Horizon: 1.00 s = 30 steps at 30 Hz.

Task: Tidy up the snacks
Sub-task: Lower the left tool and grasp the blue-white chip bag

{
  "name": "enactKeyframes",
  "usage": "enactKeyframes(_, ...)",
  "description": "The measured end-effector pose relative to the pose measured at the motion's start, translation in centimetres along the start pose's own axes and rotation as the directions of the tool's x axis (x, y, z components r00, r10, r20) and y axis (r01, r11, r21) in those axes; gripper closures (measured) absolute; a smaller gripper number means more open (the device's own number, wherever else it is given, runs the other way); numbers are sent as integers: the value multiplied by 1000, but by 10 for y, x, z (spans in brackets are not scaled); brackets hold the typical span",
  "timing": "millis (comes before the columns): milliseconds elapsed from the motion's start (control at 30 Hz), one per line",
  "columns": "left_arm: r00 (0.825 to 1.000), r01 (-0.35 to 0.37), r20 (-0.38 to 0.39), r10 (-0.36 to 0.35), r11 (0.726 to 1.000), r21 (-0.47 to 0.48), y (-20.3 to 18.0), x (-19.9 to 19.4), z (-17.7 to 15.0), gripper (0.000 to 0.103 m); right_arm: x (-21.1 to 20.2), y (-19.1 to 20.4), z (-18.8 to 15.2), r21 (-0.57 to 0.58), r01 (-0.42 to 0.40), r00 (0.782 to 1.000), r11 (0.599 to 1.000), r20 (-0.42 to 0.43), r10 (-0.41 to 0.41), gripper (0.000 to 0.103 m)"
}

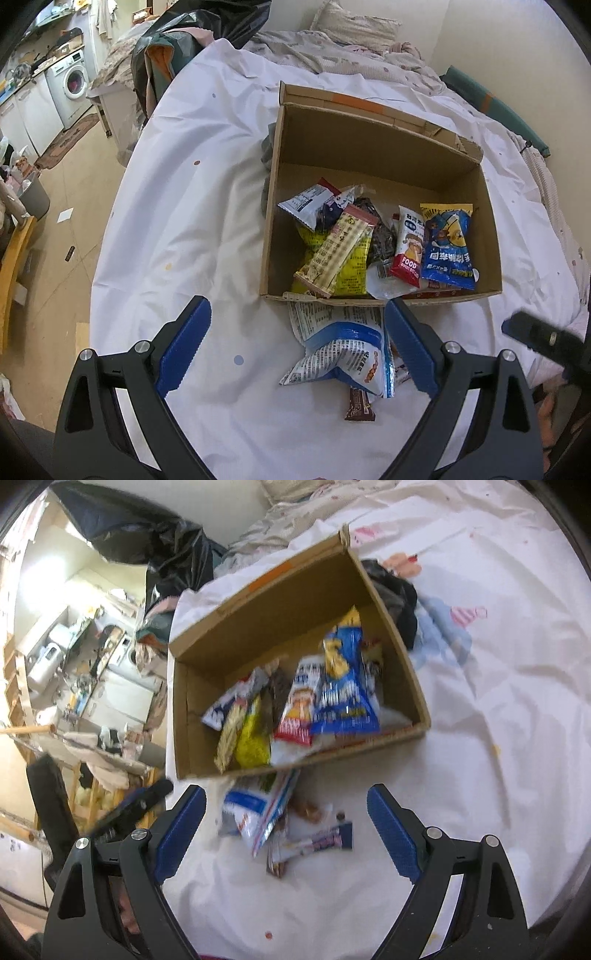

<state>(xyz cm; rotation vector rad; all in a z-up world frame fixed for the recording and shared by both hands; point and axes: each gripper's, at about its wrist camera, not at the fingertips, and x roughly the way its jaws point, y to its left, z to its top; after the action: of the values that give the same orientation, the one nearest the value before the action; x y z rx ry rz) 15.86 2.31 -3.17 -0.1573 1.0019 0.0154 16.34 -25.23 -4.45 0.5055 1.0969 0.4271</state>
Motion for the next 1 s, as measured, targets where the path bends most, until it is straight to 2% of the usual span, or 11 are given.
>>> enactKeyframes(100,1000,-10,-13,10,1000,-6,-1,5,0,10,3,-4,-8,-5,46,999,999,-22,-46,12)
enactKeyframes(233,999,-29,-25,28,999,-35,2,11,0,10,6,-22,-8,60,71,997,996,-44,-68,12)
enactKeyframes(367,995,-15,-99,12,999,-28,-2,29,-3,10,8,-35,-6,117,92,995,989,-54,-87,12)
enactKeyframes(500,970,51,-238,-51,999,-5,-18,63,-11,10,13,-39,-4,138,101,994,985,-63,-93,12)
enactKeyframes(533,958,62,-281,-60,998,-2,-24,74,-14,10,14,-38,-4,136,103,993,985,-65,-95,12)
enactKeyframes(733,929,43,-370,-17,997,61,-39,109,-25,10,20,-38,-3,120,127,990,985,-80,-118,12)
enactKeyframes(867,921,29,-390,-6,998,53,-39,120,-31,10,21,-40,-3,119,137,988,983,-84,-128,12)
enactKeyframes(900,922,31,-387,-5,998,60,-40,120,-32,13,21,-40,-2,120,136,988,983,-84,-127,12)
enactKeyframes(933,924,30,-383,-2,997,67,-40,118,-32,29,20,-40,-2,122,134,989,983,-83,-125,12)
enactKeyframes(1000,924,26,-383,4,997,74,-40,116,-33,34,20,-39,-2,119,133,989,984,-82,-124,12)
